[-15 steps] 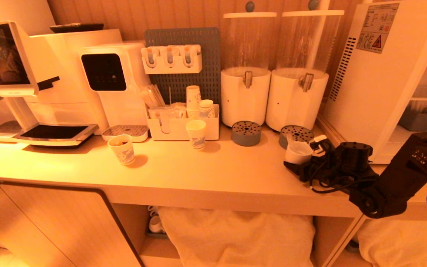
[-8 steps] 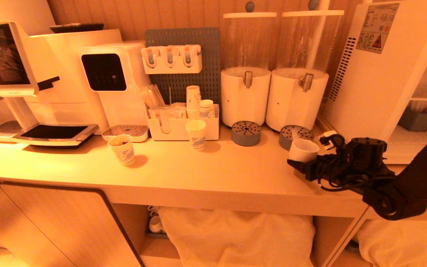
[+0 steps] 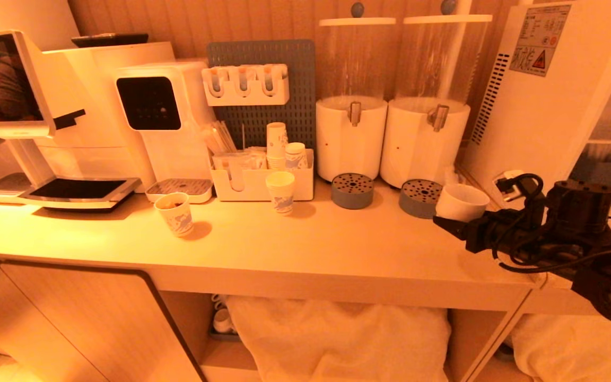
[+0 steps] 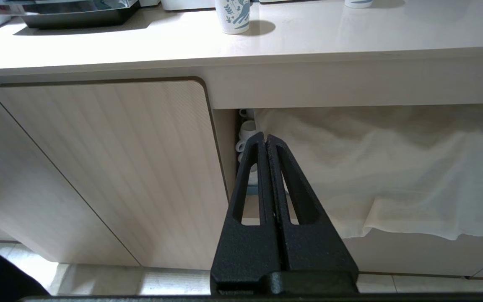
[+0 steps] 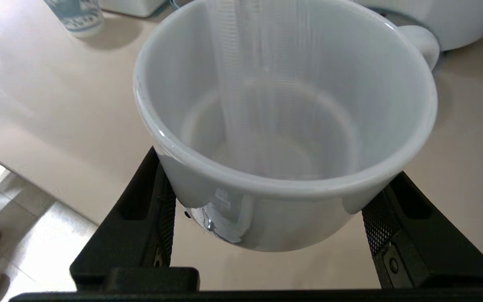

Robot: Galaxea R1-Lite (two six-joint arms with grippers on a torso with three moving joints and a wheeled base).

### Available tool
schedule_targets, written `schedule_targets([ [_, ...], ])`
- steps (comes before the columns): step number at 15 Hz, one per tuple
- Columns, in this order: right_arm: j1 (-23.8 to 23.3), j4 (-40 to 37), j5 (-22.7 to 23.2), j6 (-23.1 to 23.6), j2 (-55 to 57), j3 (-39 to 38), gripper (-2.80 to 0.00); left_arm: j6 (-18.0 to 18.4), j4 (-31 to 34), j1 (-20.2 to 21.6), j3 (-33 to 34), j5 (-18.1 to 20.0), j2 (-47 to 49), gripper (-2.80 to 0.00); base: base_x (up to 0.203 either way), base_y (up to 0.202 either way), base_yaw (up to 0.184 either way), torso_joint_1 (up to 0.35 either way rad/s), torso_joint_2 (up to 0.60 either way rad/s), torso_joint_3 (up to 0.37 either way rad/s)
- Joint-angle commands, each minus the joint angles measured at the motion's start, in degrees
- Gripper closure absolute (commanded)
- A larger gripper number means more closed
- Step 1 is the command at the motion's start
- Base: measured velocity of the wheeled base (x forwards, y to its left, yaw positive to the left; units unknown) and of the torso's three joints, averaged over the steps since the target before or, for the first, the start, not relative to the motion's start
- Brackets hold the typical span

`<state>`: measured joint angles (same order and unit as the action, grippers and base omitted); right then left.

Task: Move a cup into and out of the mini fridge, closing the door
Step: Put the ceramic cup in the freezer

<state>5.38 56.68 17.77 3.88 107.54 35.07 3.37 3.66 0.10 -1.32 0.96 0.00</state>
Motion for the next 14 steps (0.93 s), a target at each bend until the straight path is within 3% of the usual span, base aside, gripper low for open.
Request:
schedule_targets([
  [1, -0.1, 0.4, 0.0, 0.0, -4.0, -1.7, 0.0, -0.1, 0.0, 0.0, 0.0, 0.0, 0.0, 0.0, 0.0, 0.0, 0.0, 0.0, 0.0, 0.0],
  [6, -0.1, -2.5, -0.2, -0.1, -15.2, -5.6, 0.0, -0.2, -0.1, 0.1, 0.0, 0.0, 0.0, 0.0, 0.0, 0.0, 0.0, 0.0, 0.0, 0.0],
  [10, -1.3, -17.1, -1.5, -0.1, -35.1, -5.9, 0.0, -0.5, -0.1, 0.0, 0.0, -0.2, 0.0, 0.0, 0.0, 0.0, 0.0, 0.0, 0.0, 0.0],
  [14, -1.7, -36.4, -6.5, -0.1, -56.9, -5.6, 0.0, -1.2, -0.2, 0.0, 0.0, -0.3, 0.0, 0.0, 0.0, 0.0, 0.0, 0.0, 0.0, 0.0],
])
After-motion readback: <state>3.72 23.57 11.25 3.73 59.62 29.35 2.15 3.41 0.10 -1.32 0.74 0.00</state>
